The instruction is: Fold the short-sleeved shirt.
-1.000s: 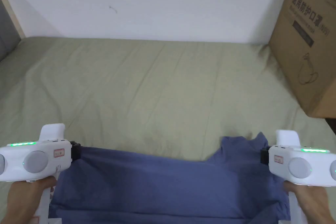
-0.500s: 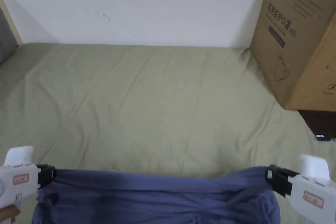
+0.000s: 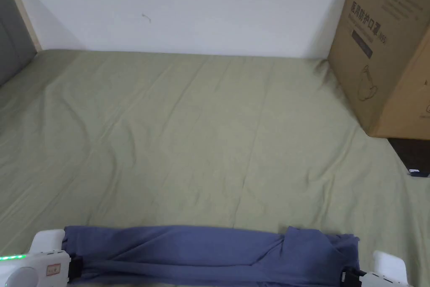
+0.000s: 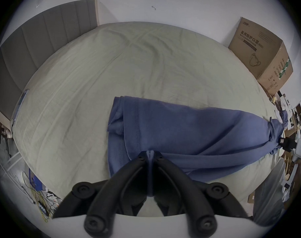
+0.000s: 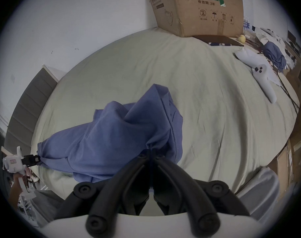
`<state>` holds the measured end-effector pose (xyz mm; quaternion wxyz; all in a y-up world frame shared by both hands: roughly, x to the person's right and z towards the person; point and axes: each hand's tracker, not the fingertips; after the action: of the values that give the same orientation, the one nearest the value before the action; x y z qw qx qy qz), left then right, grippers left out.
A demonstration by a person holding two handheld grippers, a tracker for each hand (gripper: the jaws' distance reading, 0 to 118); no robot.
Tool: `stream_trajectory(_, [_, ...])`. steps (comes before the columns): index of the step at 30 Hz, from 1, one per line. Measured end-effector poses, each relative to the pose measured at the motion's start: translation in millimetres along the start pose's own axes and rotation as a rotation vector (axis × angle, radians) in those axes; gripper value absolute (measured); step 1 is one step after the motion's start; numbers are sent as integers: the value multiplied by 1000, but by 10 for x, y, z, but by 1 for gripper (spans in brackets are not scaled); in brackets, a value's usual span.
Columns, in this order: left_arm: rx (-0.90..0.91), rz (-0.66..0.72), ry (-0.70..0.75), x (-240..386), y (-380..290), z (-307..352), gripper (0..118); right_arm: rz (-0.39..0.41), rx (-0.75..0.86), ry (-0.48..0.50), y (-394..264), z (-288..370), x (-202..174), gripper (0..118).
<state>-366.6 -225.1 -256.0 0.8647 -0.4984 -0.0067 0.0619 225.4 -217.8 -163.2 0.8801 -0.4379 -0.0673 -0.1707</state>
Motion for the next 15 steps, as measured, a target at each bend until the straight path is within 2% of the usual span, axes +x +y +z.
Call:
stream_trajectory(2, [-20, 18, -27, 10, 54, 90, 56, 17, 32, -4, 97, 118, -62, 47])
stream_trajectory(4, [18, 51, -82, 25, 143, 235, 103, 56, 104, -6, 212, 304, -174, 95])
stream_trajectory(5, [71, 69, -93, 46, 197, 333, 109, 69, 142, 6, 292, 389, -219, 101])
stream_trajectory(11, [423, 59, -149, 357, 637, 1203, 109, 155, 441, 70, 791, 1024, -692, 101])
stream_trajectory(12, [481, 33, -145, 246, 511, 899, 109, 167, 495, 77, 862, 1109, -776, 101])
stream_trajectory(15, [639, -42, -98, 325, 740, 1154, 109, 193, 632, 77, 1006, 1319, -1049, 101])
